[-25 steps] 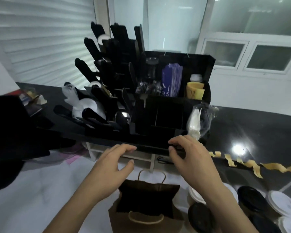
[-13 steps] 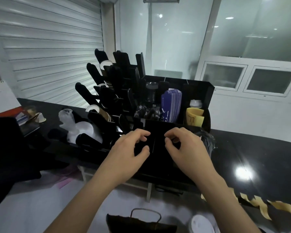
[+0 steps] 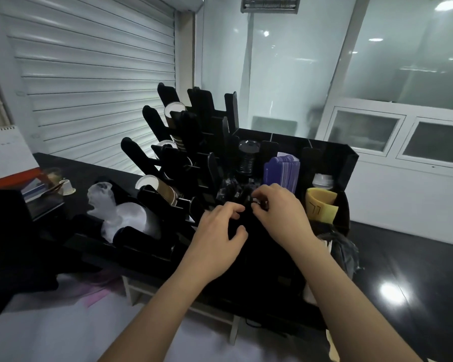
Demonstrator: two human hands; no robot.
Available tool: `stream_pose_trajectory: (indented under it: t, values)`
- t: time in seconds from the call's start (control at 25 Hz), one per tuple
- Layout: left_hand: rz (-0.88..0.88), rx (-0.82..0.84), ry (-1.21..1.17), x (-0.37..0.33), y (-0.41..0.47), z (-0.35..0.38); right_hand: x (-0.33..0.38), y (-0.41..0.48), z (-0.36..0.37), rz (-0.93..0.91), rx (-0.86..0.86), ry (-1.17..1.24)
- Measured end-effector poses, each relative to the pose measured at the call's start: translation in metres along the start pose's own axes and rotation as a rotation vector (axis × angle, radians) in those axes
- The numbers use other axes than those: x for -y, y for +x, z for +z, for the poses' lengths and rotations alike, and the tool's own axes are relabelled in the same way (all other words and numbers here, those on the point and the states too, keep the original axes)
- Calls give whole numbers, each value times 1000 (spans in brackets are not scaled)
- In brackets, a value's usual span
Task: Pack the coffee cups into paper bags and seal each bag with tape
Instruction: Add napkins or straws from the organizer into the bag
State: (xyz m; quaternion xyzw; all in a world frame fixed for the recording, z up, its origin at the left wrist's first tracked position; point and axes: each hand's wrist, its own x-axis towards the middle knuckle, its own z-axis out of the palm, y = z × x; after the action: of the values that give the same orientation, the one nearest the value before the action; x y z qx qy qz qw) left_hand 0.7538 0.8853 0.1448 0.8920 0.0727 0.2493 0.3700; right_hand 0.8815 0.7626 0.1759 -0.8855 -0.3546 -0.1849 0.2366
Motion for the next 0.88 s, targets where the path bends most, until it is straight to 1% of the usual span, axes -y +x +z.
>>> stream_pose_trajectory:
  t: [0.24, 0.4, 0.52, 0.72, 0.8, 0.88]
  values:
    - [-63, 11, -75, 20, 6, 11, 2, 33, 22, -120, 44, -150]
    - [-102, -30, -144, 22, 9, 14, 4, 48, 32, -135, 98, -230]
    - [-123, -58, -148, 21, 13, 14, 3, 51, 31, -146, 109, -243]
    - [-124, -80, -159, 18, 20, 11, 2, 51, 7, -142, -15, -150]
    - [-127, -91, -182, 16, 23, 8, 3, 51, -7, -119, -50, -39]
    - [-116, -109, -208, 11, 24, 5, 6, 51, -21, -65, -122, 119]
